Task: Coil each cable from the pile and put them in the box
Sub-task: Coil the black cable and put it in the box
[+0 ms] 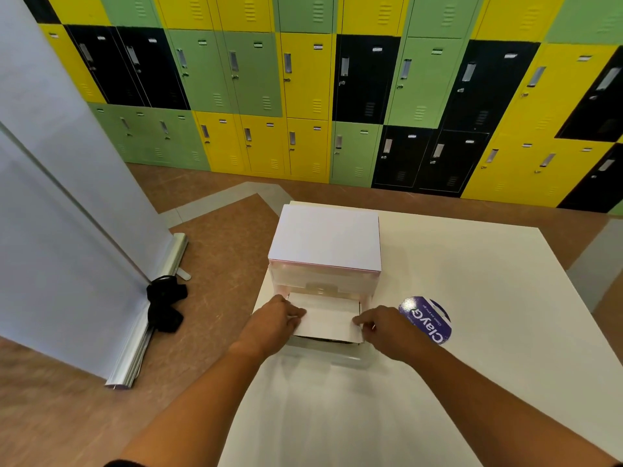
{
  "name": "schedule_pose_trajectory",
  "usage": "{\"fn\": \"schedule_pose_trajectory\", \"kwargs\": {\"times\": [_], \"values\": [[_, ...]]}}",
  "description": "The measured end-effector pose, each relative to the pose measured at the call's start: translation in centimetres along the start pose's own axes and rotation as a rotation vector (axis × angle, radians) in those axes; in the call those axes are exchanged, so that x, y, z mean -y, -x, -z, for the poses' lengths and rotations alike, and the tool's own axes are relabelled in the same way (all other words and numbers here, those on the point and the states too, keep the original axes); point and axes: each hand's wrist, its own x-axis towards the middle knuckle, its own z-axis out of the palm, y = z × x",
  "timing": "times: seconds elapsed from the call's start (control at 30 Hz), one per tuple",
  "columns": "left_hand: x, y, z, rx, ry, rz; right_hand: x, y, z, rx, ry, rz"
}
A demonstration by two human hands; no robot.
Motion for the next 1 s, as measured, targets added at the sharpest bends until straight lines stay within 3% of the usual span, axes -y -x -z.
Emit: {"fn": "schedule_pose_trajectory", "kwargs": {"times": [0.23, 0.5, 0.77, 1.0], "values": [[0.8, -0.2, -0.2, -0.121, 0.218, 0.138, 0.2, 0.0, 0.2, -0.166, -0.274, -0.09], [0.8, -0.2, -0.6, -0.123, 0.266, 0.223, 0.1, -0.5, -1.0, -0.158, -0.158, -0.093], [0.1, -0.6, -0.8, -0.012, 0.066, 0.208, 0.2, -0.6, -3.0, -0.137, 0.048, -0.063], [0.0, -0.6, -1.5, -0.012, 0.016, 0.201, -0.5, -0.8, -3.2, -0.14, 0.016, -0.046]]}}
